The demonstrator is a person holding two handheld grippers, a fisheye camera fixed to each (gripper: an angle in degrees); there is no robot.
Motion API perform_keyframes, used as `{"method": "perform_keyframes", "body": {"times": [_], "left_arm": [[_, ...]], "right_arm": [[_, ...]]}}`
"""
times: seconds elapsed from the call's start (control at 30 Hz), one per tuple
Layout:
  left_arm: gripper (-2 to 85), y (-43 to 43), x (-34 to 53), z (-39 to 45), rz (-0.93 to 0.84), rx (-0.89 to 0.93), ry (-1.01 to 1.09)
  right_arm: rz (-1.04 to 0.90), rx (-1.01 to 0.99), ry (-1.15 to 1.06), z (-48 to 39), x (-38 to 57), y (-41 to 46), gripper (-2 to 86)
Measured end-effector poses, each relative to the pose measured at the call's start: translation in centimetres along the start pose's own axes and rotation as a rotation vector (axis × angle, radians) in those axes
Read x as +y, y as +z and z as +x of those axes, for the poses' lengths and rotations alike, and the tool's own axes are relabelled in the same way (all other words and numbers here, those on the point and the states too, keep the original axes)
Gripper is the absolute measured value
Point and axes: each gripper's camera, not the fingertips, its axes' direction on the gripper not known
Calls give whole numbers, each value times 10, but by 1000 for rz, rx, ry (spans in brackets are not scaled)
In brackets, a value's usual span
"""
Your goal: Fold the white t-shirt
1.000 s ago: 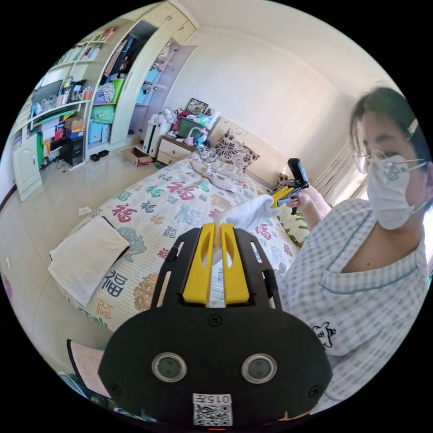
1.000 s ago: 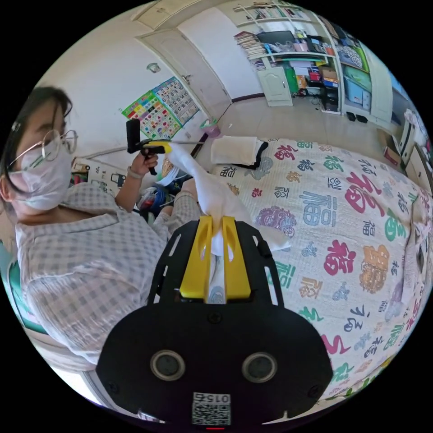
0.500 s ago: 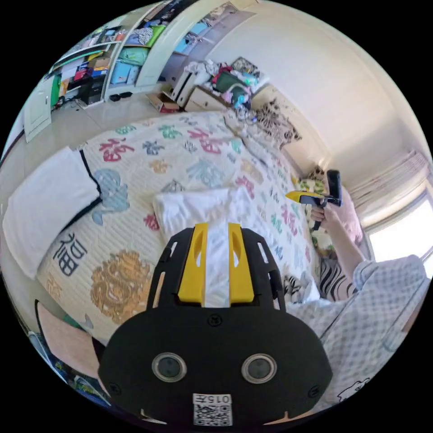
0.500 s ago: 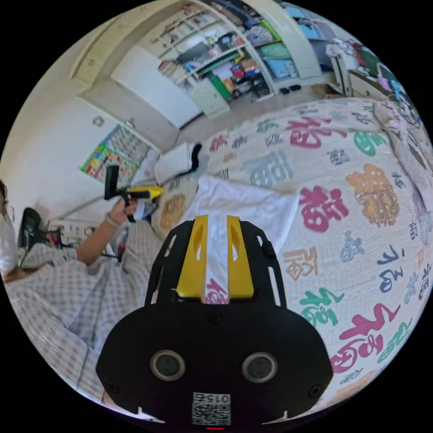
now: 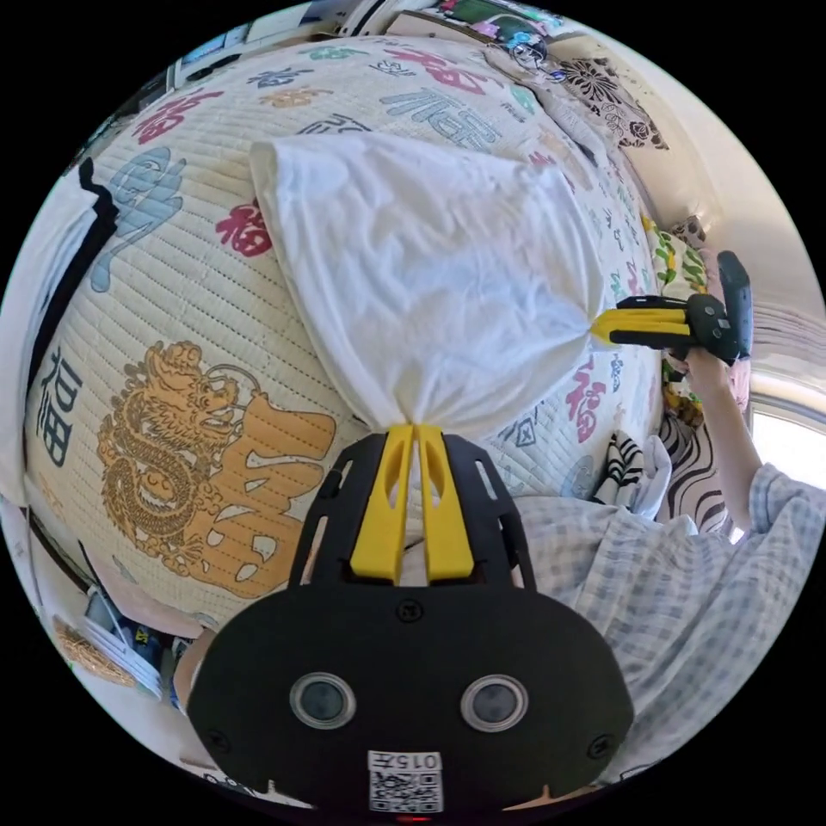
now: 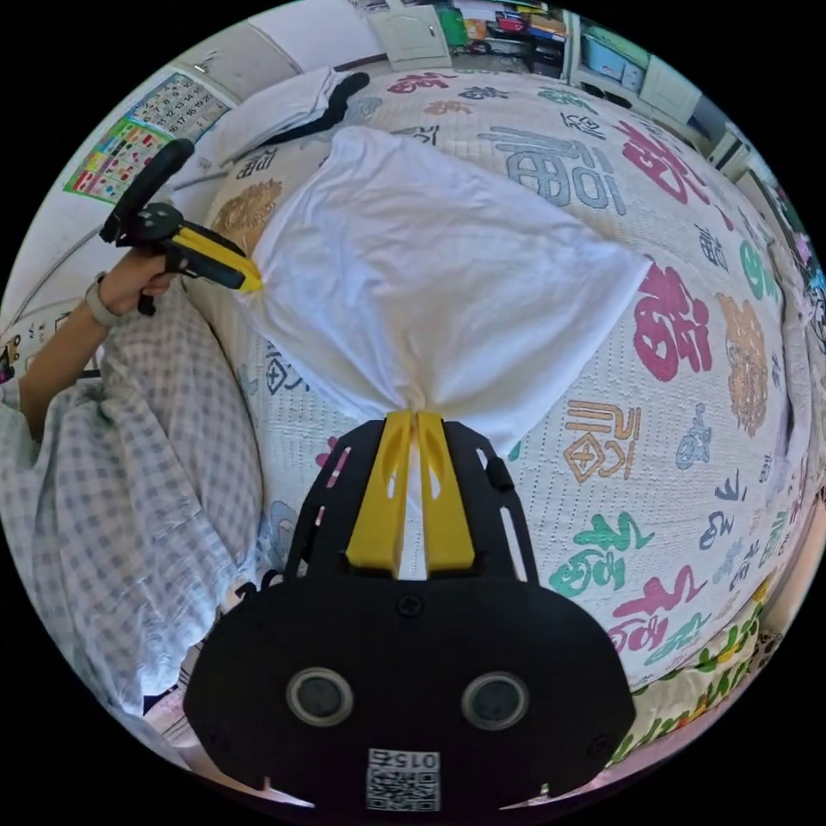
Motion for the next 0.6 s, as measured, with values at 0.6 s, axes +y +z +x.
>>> {"method": "perform_keyframes", "body": {"times": [0.6], "left_arm": [[64, -218, -51, -200, 682, 309, -69]], "right_arm": [[539, 19, 173, 15, -220, -158, 61]]}}
